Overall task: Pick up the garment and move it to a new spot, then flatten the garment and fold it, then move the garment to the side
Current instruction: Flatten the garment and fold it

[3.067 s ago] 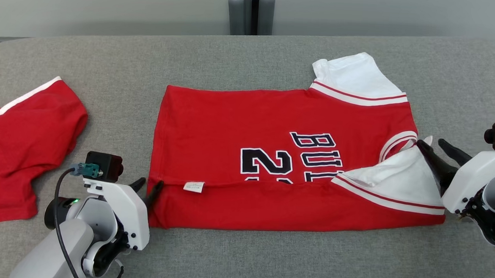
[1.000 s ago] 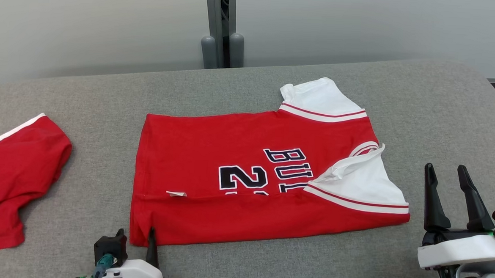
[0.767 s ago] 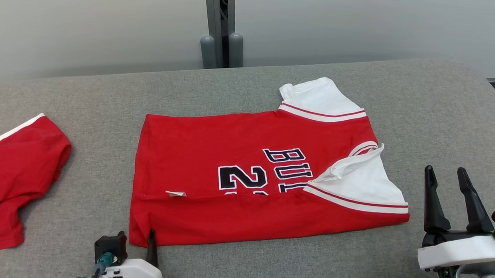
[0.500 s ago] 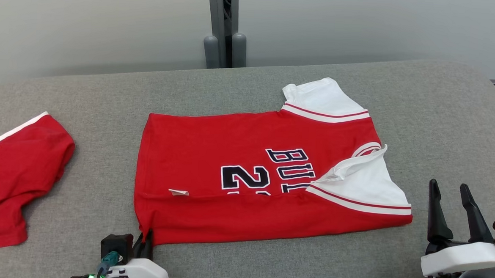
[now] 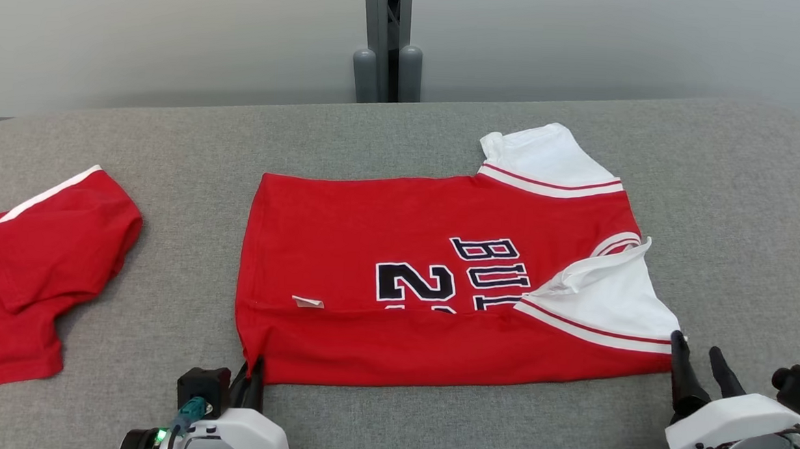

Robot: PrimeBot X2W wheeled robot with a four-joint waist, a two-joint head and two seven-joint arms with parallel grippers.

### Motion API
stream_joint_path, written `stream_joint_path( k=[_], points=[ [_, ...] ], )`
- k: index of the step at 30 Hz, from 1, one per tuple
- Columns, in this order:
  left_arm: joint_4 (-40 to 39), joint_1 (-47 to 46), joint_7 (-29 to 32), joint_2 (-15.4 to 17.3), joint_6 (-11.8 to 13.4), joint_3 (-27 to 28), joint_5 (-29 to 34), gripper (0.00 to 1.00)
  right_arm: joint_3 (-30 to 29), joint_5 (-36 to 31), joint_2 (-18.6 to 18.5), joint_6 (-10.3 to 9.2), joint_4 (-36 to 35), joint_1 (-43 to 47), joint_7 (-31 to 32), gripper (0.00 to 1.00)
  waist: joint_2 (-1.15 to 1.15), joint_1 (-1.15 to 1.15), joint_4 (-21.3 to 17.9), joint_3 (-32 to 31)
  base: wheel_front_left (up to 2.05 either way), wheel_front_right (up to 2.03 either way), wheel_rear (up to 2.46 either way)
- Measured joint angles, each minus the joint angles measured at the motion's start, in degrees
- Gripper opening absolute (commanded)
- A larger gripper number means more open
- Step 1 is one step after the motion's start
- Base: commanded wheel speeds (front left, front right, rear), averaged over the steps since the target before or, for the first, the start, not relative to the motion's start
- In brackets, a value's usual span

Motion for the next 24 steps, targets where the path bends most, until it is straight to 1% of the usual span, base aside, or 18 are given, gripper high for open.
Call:
stream_joint_path(
  k=[6,10,11,17,18,19,20,21,22,24],
  points=[
    [-1.00,-0.16,0.35,0.24,0.03,-0.82,0.26,0.00,3.52,3.75,-0.98,0.00,4.61,-2.04,0.69,1.00,0.00,0.00,0.46,0.53,0.00,0.00,0.00],
    [-1.62,-0.17,0.69,0.38,0.09,-1.13,0.34,0.00,5.57,5.91,-0.94,0.00,6.32,-3.04,0.97,1.00,0.00,0.00,0.68,0.68,0.00,0.00,0.00],
    [-2.02,-0.17,0.84,0.55,0.20,-1.26,0.34,0.00,6.53,6.82,-1.19,0.00,7.76,-3.64,0.96,1.00,0.00,0.00,0.76,0.74,0.00,0.00,0.00],
    [-2.64,-0.16,1.22,0.82,0.49,-1.69,0.35,0.00,8.87,8.88,-1.72,0.00,9.81,-5.02,0.22,0.99,0.00,0.00,0.85,0.64,0.00,0.00,0.00],
    [-2.72,-0.16,1.34,0.87,0.52,-1.77,0.34,0.00,9.42,9.26,-1.83,0.00,10.10,-5.15,0.05,0.79,0.00,0.00,0.86,0.56,0.00,0.00,0.00],
    [-2.81,-0.14,1.38,0.91,0.57,-1.82,0.34,0.00,9.87,9.71,-1.96,0.00,10.44,-5.30,-0.12,0.42,0.00,0.00,0.86,0.47,0.00,0.00,0.00],
    [-2.92,-0.12,1.49,0.99,0.60,-1.89,0.34,0.00,10.40,10.12,-2.11,0.00,10.69,-5.50,-0.30,0.26,0.00,0.00,0.86,0.39,0.00,0.00,0.00],
    [-3.04,-0.08,1.52,1.08,0.68,-1.97,0.34,0.00,11.01,10.37,-2.38,0.00,10.91,-5.77,-0.41,0.04,0.00,0.00,0.85,0.30,0.00,0.00,0.00],
    [-3.11,0.02,1.59,1.16,0.69,-2.04,0.34,0.00,11.57,10.67,-2.67,0.00,10.99,-5.95,-0.60,0.00,0.00,0.00,0.84,0.21,0.00,0.00,0.00],
    [-3.27,0.34,1.98,1.34,0.75,-2.22,0.33,0.00,12.54,11.12,-3.15,0.00,11.17,-6.11,-0.89,0.00,0.00,0.00,0.79,0.03,0.00,0.00,0.00]
  ],
)
